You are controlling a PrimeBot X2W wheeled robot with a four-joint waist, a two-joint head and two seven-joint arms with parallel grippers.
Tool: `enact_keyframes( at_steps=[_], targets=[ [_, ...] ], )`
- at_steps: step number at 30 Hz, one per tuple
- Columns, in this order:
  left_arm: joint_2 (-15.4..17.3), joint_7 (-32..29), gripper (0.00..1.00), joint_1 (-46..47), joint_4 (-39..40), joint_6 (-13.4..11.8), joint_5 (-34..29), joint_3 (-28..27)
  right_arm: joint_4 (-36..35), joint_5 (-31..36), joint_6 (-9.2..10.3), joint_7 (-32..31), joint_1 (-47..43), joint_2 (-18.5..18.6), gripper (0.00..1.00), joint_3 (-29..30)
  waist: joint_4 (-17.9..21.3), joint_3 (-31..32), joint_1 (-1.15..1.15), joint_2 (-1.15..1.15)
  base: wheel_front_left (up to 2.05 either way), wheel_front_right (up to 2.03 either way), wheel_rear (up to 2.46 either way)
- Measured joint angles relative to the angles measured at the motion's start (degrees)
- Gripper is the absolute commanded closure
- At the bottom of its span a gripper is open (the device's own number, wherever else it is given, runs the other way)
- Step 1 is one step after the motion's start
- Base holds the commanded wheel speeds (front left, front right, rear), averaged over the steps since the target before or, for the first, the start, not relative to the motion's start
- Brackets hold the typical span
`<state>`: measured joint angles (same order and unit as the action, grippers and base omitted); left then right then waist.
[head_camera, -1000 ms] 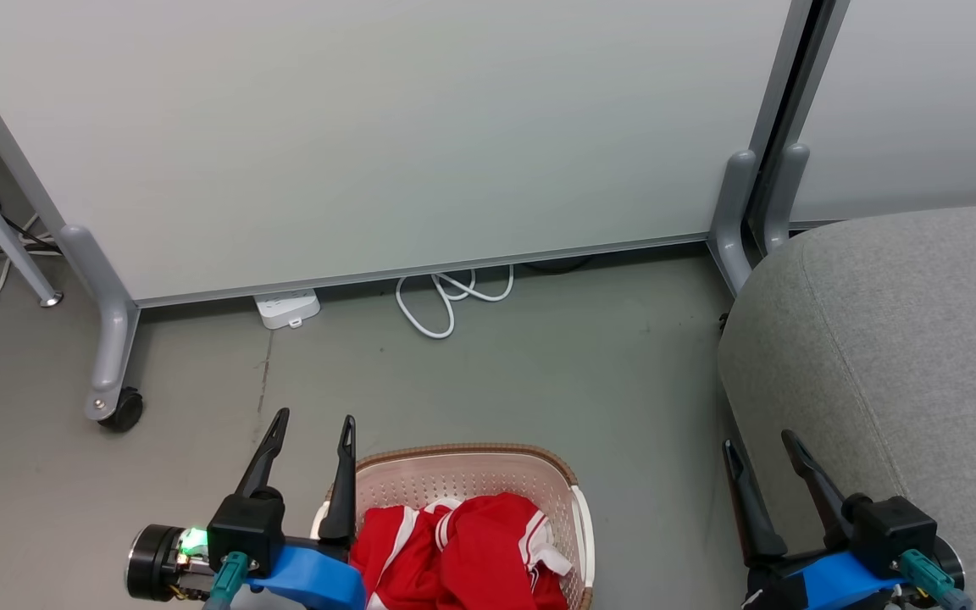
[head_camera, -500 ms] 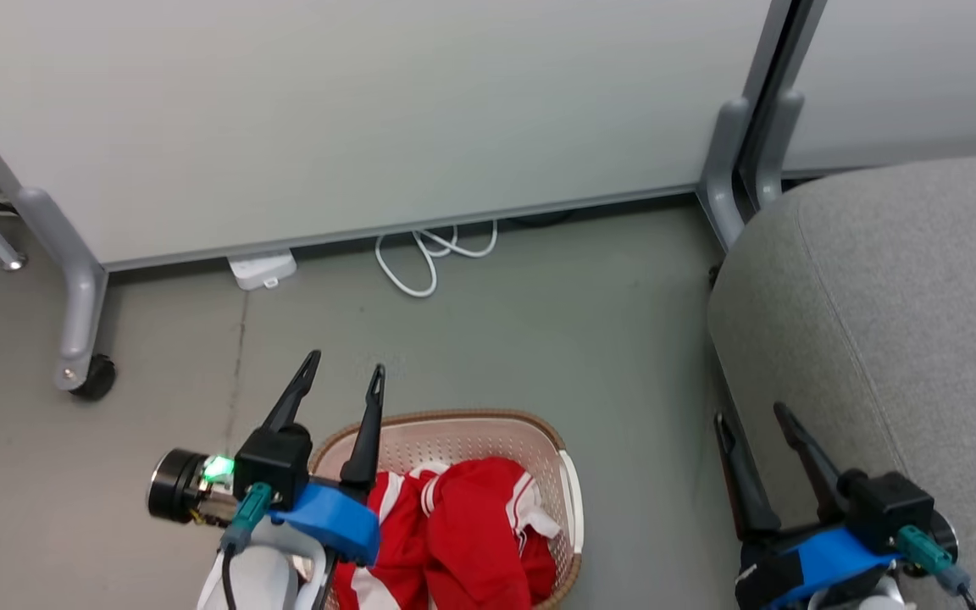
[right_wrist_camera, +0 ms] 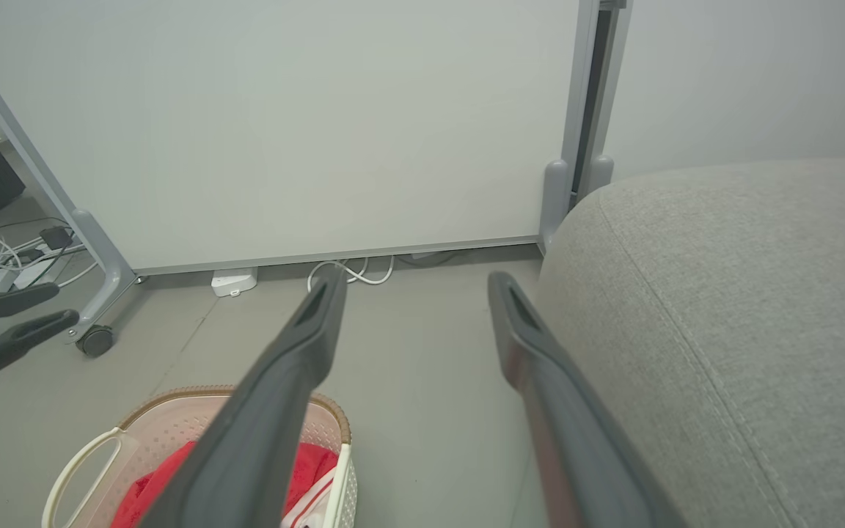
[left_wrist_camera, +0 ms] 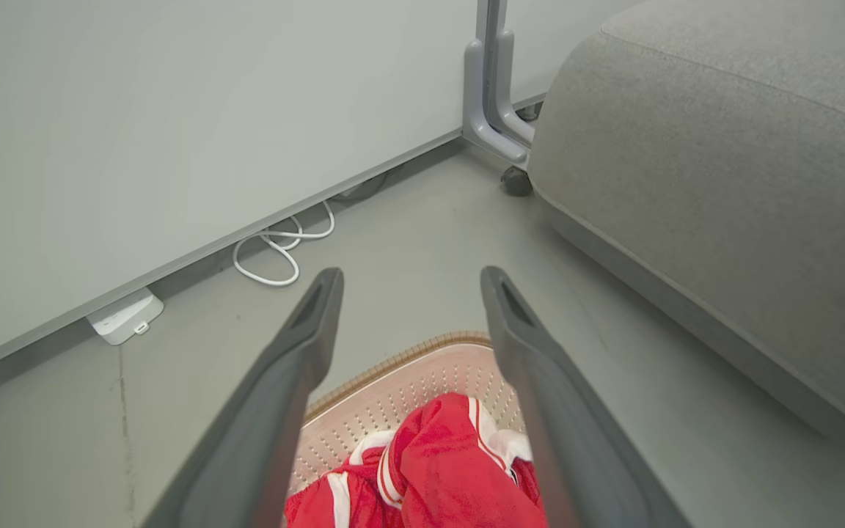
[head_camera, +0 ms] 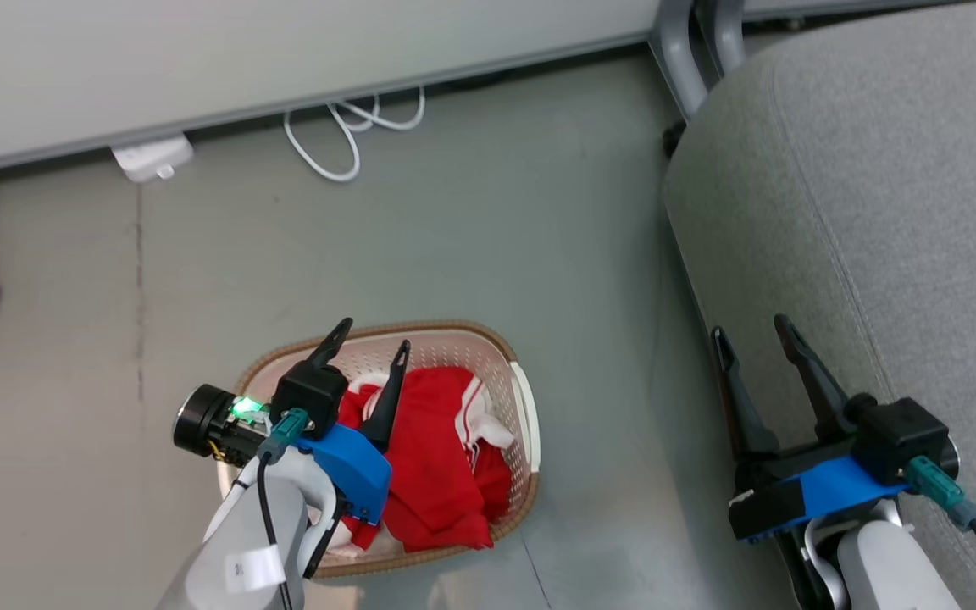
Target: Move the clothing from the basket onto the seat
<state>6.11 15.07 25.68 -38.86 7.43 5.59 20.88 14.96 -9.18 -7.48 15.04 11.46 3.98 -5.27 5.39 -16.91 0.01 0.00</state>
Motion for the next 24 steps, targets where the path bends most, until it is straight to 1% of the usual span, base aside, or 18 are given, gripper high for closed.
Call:
enact_keyframes(
  at_steps=[7, 12, 16, 24],
  targets=[
    [1.58, -0.01, 0.0, 7.79, -12.14, 0.01, 7.01, 9.59, -1.53, 0.02, 0.0, 0.0, 3.71, 0.03, 0.0, -0.46, 2.1, -6.92, 0.0, 0.0, 0.0, 0.0, 0.0],
    [2.0, -0.23, 0.0, 13.07, -18.55, 0.01, 11.68, 15.8, -2.53, 0.01, 0.0, 0.0, 6.59, 0.24, 0.0, -0.76, 3.13, -11.91, 0.01, 0.0, 0.0, 0.0, 0.0],
    [2.3, -1.55, 0.0, 16.24, -22.18, 0.01, 15.6, 20.08, -3.33, 0.03, 0.0, 0.0, 8.54, 0.24, 0.0, -1.18, 3.71, -15.79, 0.0, 0.0, 0.0, 0.0, 0.0],
    [3.97, -5.8, 0.0, 20.45, -25.86, 0.01, 23.27, 26.42, -4.68, 0.22, 0.0, 0.0, 11.29, 0.57, 0.0, -1.92, 4.54, -22.79, 0.0, 0.0, 0.0, 0.0, 0.0]
  ],
)
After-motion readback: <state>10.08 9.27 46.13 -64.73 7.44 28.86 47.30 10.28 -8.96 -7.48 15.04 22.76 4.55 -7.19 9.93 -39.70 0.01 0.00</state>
